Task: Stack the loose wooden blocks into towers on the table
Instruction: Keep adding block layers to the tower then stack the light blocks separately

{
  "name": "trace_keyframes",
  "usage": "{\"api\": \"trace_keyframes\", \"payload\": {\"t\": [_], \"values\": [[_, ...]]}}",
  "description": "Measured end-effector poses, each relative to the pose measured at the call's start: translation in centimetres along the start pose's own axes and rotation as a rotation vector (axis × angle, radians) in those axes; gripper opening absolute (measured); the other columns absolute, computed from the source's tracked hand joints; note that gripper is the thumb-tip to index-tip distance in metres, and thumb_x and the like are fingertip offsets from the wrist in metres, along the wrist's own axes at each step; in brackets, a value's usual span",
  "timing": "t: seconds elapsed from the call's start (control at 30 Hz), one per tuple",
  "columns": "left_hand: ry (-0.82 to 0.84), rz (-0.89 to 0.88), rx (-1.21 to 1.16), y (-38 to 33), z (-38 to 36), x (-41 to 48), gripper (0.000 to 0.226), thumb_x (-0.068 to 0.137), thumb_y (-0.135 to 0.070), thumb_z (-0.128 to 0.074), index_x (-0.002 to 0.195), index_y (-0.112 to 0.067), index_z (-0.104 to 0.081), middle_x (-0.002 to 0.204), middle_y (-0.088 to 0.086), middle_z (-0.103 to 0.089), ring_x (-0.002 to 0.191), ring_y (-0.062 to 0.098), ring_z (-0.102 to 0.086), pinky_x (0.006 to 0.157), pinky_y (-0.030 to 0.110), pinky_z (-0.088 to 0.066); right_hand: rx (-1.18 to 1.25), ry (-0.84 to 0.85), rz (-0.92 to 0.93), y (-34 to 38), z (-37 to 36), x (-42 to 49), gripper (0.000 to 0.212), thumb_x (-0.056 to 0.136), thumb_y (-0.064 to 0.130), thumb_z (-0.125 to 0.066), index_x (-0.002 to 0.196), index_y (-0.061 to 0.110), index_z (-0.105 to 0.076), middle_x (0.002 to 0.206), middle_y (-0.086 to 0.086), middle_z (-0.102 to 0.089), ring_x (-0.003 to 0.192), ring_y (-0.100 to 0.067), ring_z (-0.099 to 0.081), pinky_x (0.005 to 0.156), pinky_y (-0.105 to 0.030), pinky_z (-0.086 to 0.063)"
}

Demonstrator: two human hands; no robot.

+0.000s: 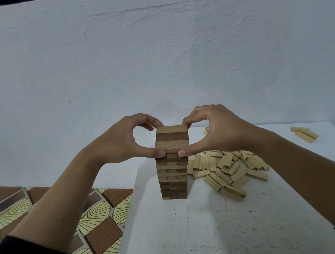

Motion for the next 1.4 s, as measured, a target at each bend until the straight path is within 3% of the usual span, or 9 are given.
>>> {"api": "trace_keyframes", "payload": {"t": [0.2,0.43,0.57,0.73,0.87,0.97,1.17,1.27,1.4], "values": [[0.001,0.009,0.005,0.1,0.1,0.0,0.072,0.054,-0.073,-0.079,0.118,-0.047,-0.059,0.122,-0.025,-0.059,0.123,-0.003,-0.049,0.099,0.027,-0.038,0.006,-0.001,-0.016,0.0,0.1,-0.1,0.063,0.052,0.076,-0.079,0.102,0.039,-0.072,0.108,0.022,-0.061,0.113,-0.005,-0.053,0.105,-0.048,-0.039],[0.002,0.004,0.008,-0.2,0.2,-0.2,0.081,0.054,-0.073,-0.079,0.126,-0.045,-0.056,0.127,-0.026,-0.058,0.122,-0.002,-0.052,0.099,0.025,-0.038,0.057,-0.028,-0.052,-0.3,0.0,-0.5,0.095,0.043,0.086,-0.07,0.123,0.035,-0.068,0.113,0.024,-0.064,0.118,-0.001,-0.053,0.108,-0.041,-0.04],[-0.067,-0.005,-0.029,-0.7,0.1,-0.3,0.076,0.06,-0.076,-0.074,0.129,-0.047,-0.056,0.124,-0.028,-0.06,0.121,-0.005,-0.052,0.092,0.021,-0.037,0.273,-0.198,-0.053,-0.7,-0.2,-1.0,0.068,0.065,0.073,-0.072,0.118,0.03,-0.072,0.107,0.02,-0.07,0.108,0.005,-0.06,0.093,-0.021,-0.043],[-0.39,-0.099,-0.059,-2.7,-1.2,-0.7,0.034,0.089,-0.056,-0.067,0.12,-0.04,-0.064,0.118,-0.021,-0.062,0.117,0.004,-0.056,0.091,0.026,-0.041,0.509,-0.443,-0.065,-1.6,-0.8,-2.6,0.006,0.092,0.028,-0.072,0.092,0.022,-0.072,0.091,0.012,-0.072,0.092,-0.007,-0.067,0.093,-0.04,-0.052],[-0.656,-0.254,0.063,-6.0,-3.1,-2.0,0.015,0.096,-0.027,-0.068,0.11,-0.025,-0.071,0.106,-0.007,-0.059,0.106,0.014,-0.058,0.093,0.036,-0.043,0.563,-0.516,-0.056,-3.5,-2.1,-4.8,0.005,0.092,0.014,-0.07,0.092,0.019,-0.068,0.088,0.003,-0.071,0.087,-0.016,-0.067,0.085,-0.038,-0.055],[-0.743,-0.385,0.138,-8.2,-5.9,-2.9,0.015,0.091,-0.016,-0.069,0.105,-0.015,-0.074,0.102,0.0,-0.057,0.098,0.016,-0.057,0.084,0.044,-0.043,0.48,-0.52,-0.071,-5.8,-3.6,-6.8,0.007,0.092,0.012,-0.07,0.093,0.019,-0.068,0.087,0.007,-0.07,0.086,-0.015,-0.066,0.082,-0.031,-0.053],[-0.419,-0.499,-0.08,-10.4,-12.9,-4.2,0.015,0.092,-0.006,-0.07,0.107,-0.006,-0.073,0.101,0.002,-0.059,0.089,0.009,-0.056,0.076,0.017,-0.043,0.222,-0.423,-0.121,-10.4,-7.0,-10.7,0.009,0.091,0.013,-0.071,0.096,0.02,-0.069,0.092,0.011,-0.068,0.09,-0.007,-0.063,0.08,-0.024,-0.051],[-0.212,-0.335,-0.231,-10.2,-17.3,-4.4,0.021,0.096,-0.012,-0.066,0.117,-0.014,-0.067,0.11,-0.008,-0.059,0.1,0.011,-0.058,0.084,0.019,-0.047,0.052,-0.421,-0.112,-12.1,-8.7,-12.6,0.01,0.092,0.021,-0.069,0.102,0.019,-0.068,0.103,0.012,-0.066,0.102,-0.01,-0.058,0.089,-0.034,-0.05],[-0.124,-0.012,-0.163,-7.4,-23.8,-3.6,0.039,0.105,-0.03,-0.047,0.144,-0.027,-0.045,0.146,-0.014,-0.042,0.136,0.004,-0.038,0.116,0.025,-0.034,-0.177,-0.26,-0.128,-14.1,-11.5,-14.1,0.045,0.099,0.04,-0.042,0.135,0.017,-0.058,0.144,-0.003,-0.054,0.142,-0.021,-0.038,0.117,-0.044,-0.032]]}}
Point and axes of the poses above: each hand's wrist, its own x-axis towards the middle knuckle, its own z-axis out of the back of the hand, y = z × x, the point moved 1 cm from there along x, towards the middle knuckle
